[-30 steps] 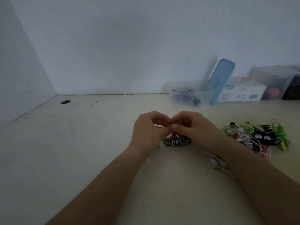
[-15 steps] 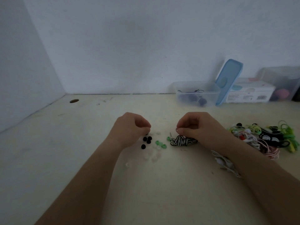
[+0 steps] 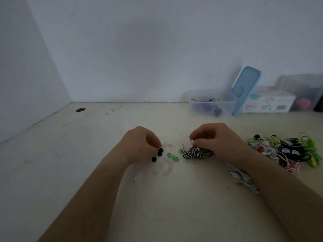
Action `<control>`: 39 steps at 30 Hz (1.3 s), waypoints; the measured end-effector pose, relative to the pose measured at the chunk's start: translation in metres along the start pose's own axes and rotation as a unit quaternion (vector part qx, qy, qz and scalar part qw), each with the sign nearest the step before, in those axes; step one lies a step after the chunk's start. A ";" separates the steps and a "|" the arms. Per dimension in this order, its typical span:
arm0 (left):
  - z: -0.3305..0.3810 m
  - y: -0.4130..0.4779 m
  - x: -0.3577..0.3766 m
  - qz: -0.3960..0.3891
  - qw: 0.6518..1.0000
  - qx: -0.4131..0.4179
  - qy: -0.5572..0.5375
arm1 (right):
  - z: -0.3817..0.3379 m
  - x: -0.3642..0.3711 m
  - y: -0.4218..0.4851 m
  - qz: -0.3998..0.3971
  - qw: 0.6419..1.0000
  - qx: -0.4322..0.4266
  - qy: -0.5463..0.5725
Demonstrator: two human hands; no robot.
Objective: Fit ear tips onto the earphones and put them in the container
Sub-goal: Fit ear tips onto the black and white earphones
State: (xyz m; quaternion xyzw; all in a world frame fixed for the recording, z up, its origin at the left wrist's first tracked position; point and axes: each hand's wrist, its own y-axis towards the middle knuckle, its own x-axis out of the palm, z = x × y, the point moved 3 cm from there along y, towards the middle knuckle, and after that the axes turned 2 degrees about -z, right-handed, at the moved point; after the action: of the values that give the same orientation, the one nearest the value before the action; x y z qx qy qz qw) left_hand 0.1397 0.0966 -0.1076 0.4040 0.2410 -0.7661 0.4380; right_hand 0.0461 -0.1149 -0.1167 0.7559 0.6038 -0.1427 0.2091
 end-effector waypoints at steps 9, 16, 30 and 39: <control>0.003 -0.003 0.000 0.032 0.999 0.022 0.012 | 0.004 -0.001 0.002 -0.001 1.000 0.003 0.007; 0.013 -0.005 -0.004 0.098 0.983 0.086 -0.131 | 0.006 -0.002 0.001 -0.009 1.000 -0.012 0.025; 0.034 -0.003 0.041 0.017 0.927 0.068 -0.367 | 0.002 -0.002 0.000 -0.010 0.998 -0.057 0.024; 0.034 -0.001 0.046 0.026 0.924 0.033 -0.379 | 0.005 -0.002 0.001 -0.013 0.998 -0.055 0.041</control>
State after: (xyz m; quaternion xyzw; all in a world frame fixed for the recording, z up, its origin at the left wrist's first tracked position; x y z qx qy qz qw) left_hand 0.1111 0.0505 -0.1270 0.1035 0.0209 -0.8580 0.5027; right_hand 0.0469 -0.1188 -0.1200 0.7406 0.6284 -0.0807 0.2238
